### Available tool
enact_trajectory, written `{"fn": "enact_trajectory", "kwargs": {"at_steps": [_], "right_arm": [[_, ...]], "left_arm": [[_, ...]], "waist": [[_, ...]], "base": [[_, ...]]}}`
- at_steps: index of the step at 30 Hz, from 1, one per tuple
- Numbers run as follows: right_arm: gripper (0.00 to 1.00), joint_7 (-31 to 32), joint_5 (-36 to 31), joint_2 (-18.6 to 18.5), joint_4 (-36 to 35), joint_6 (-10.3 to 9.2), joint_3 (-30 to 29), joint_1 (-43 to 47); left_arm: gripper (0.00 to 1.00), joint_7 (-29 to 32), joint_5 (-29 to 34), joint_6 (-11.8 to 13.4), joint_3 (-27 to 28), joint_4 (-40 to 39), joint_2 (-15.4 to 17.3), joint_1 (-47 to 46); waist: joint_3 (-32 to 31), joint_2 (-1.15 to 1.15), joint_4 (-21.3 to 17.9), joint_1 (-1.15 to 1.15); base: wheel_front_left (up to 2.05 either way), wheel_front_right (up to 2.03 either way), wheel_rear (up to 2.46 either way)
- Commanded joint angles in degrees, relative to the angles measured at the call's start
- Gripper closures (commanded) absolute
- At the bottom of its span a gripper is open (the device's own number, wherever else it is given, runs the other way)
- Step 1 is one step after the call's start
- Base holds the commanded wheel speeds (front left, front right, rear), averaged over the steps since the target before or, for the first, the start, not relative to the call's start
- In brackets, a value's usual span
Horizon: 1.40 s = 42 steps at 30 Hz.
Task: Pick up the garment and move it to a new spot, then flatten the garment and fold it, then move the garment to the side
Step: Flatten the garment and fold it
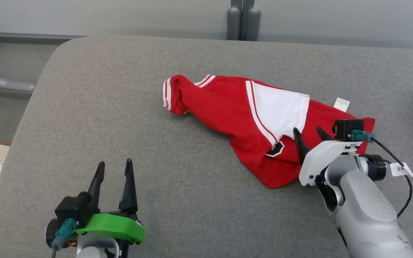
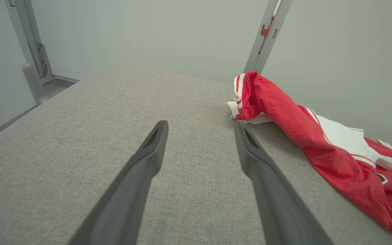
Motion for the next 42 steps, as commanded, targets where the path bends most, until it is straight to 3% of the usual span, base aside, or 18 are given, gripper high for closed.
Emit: {"fn": "enact_trajectory", "kwargs": {"at_steps": [1, 9, 10, 11, 13, 15, 23, 30, 36, 42], "right_arm": [[0.0, -0.1, 0.3, -0.1, 2.0, -0.06, 0.0, -1.4], [0.0, -0.8, 3.7, -0.1, 11.7, -0.06, 0.6, -6.0], [0.21, -1.1, 4.0, -0.1, 12.5, -0.06, 0.7, -6.4], [0.52, -1.5, 4.6, -0.1, 13.3, -0.06, 0.8, -7.0], [0.67, -2.1, 5.9, -0.1, 14.7, -0.06, 1.4, -7.7], [1.0, -2.6, 6.7, -0.1, 15.9, -0.06, 2.2, -8.3], [1.0, -7.7, 10.6, -0.1, 15.6, -0.05, 8.4, -9.6], [1.0, -9.5, 18.4, -0.1, 5.4, -0.04, 24.0, -8.4], [1.0, -7.6, 23.4, -0.2, -2.9, -0.04, 39.2, -7.5], [1.0, -4.7, 23.9, -0.2, -4.2, -0.04, 52.3, -8.9]], "left_arm": [[0.0, 0.0, -0.2, 0.2, -0.1, 0.0, 0.0, -0.9], [0.0, 0.0, -0.3, 0.4, -0.8, 0.0, 0.0, -1.1], [0.0, 0.0, -0.3, 0.5, -0.9, 0.1, 0.0, -1.1], [0.0, 0.0, -0.2, 0.5, -1.0, 0.1, 0.0, -1.1], [0.0, 0.0, -0.1, 0.5, -1.1, 0.1, 0.0, -1.0], [0.0, 0.0, 0.1, 0.6, -1.1, 0.2, 0.0, -0.9], [0.0, 0.0, 0.7, 0.4, -1.0, 0.5, 0.0, -0.3], [0.0, 0.0, 0.8, 0.2, -1.1, 0.4, 0.0, 0.2], [0.0, 0.0, 0.5, 0.6, -1.1, 0.0, 0.1, 0.4], [0.0, 0.0, -0.2, 0.8, -1.0, -0.5, 0.0, 0.3]], "waist": [[1.3, 0.0, 2.0, 0.0], [1.6, 0.0, 3.4, 0.0], [1.6, 0.0, 3.5, 0.0], [1.6, 0.0, 3.6, 0.0], [1.6, 0.0, 3.7, 0.0], [1.5, 0.0, 3.8, 0.0], [0.7, 0.0, 3.6, 0.0], [-0.4, 0.0, 3.8, 0.0], [-0.7, 0.0, 4.8, 0.0], [-0.3, 0.0, 6.2, 0.0]], "base": [[0.0, 0.0, 0.0], [0.0, 0.0, 0.0], [0.0, 0.0, 0.0], [0.0, 0.0, 0.0], [0.0, 0.0, 0.0], [0.0, 0.0, 0.0], [0.0, 0.0, 0.0], [0.0, 0.0, 0.0], [0.0, 0.0, 0.0], [0.0, 0.0, 0.0]]}}
